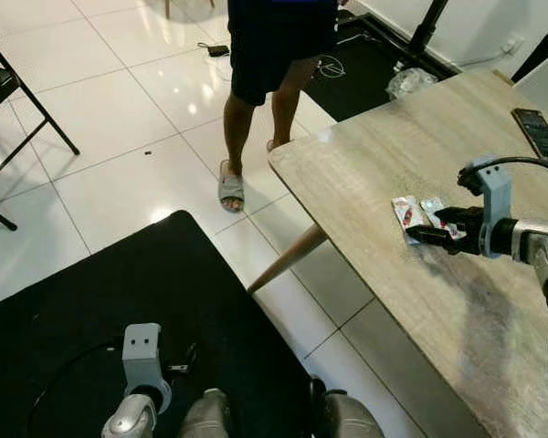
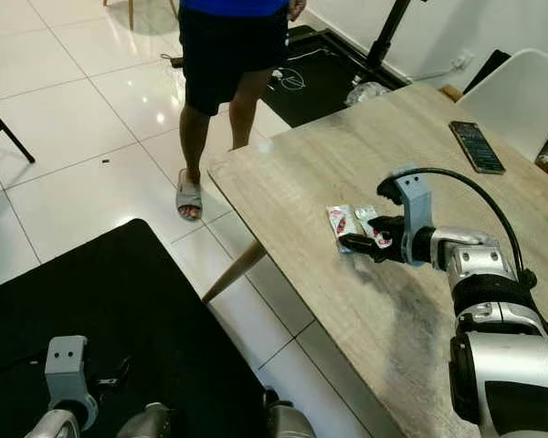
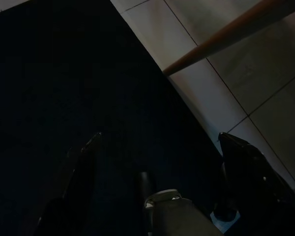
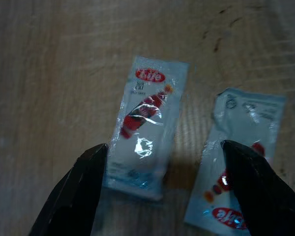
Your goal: Restocking fridge
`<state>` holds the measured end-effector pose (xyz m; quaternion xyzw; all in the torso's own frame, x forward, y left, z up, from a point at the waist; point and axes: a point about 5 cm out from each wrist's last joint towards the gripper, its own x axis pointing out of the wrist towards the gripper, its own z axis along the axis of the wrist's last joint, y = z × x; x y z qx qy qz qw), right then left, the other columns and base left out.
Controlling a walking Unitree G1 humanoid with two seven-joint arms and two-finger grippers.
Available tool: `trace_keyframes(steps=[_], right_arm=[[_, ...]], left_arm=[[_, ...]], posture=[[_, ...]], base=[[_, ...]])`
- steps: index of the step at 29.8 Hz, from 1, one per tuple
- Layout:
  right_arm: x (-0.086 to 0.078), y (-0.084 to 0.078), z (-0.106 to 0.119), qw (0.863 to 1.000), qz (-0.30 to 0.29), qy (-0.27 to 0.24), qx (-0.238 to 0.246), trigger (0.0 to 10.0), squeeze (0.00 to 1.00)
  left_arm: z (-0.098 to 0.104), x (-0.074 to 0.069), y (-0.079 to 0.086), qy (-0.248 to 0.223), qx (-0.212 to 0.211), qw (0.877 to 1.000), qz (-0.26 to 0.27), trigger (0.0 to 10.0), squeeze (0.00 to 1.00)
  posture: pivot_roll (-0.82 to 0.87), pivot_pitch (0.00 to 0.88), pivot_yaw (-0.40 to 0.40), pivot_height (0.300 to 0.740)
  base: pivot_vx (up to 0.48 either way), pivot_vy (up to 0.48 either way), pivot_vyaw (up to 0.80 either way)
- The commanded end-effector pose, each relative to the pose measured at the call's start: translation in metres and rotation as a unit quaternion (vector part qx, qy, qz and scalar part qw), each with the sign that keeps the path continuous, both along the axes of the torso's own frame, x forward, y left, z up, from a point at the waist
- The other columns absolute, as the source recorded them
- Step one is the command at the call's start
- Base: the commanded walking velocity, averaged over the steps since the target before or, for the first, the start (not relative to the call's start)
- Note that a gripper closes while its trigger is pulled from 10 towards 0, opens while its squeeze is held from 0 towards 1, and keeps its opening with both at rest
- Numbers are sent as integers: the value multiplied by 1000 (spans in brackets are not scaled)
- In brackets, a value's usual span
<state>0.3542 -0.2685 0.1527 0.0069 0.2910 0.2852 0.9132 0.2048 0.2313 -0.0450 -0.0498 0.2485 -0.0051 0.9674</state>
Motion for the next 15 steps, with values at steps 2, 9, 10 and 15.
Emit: trace_keyframes(steps=[2,9,10,15], right_arm=[[-7,-3,-13,1000,-7,28,12,10000,0],[-5,1,-6,999,-6,18,41,10000,0],[-5,2,-5,999,-5,18,46,10000,0],[-4,14,-8,999,22,17,46,10000,0]], left_arm=[[-10,-11,-10,28,-12,1000,-3,10000,0],[-12,-11,-14,30,-14,999,-7,10000,0],[-12,-11,-14,30,-14,999,-8,10000,0],[-12,-11,-15,30,-15,999,-8,10000,0]], posture=[[20,173,-118,740],[20,173,-119,740],[19,173,-120,740],[19,173,-122,740]], base=[[0,0,0],[0,0,0],[0,0,0],[0,0,0]])
